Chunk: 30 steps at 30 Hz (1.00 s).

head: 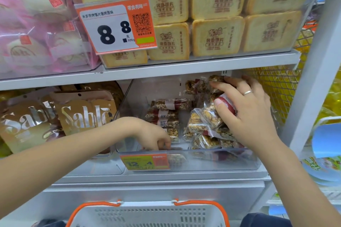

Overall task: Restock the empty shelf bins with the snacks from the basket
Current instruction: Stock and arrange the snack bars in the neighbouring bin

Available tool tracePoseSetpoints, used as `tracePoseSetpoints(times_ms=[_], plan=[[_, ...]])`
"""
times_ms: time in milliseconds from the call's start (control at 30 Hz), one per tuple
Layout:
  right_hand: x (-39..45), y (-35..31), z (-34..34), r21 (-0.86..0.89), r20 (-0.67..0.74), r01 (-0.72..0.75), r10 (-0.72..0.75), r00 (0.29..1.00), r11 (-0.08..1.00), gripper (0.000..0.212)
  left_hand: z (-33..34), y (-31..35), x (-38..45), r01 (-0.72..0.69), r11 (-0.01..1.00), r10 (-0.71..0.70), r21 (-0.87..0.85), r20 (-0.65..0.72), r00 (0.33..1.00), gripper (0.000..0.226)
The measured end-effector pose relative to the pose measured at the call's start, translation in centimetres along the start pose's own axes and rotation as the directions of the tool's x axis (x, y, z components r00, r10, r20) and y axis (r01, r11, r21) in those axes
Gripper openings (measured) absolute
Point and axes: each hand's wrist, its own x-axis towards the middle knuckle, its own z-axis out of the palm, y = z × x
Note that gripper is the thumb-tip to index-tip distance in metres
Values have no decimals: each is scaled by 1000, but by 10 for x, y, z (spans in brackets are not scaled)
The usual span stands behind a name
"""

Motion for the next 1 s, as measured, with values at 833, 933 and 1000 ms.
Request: tracePoseSetpoints(times_ms=[833,933,1000], plan=[[0,0,2,1,-16,0,0,1000,1000,46,44,-6,-40,-79,925,-193,-371,-639,744,29],[0,1,3,-3,-17,10,-10,1000,1000,45,33,-7,-44,71,995,-100,-73,-565,819,15],[0,1,2,-6,-21,12,-12,1000,1000,45,25,-7,-49,23,996,-60,-83,-477,877,15]])
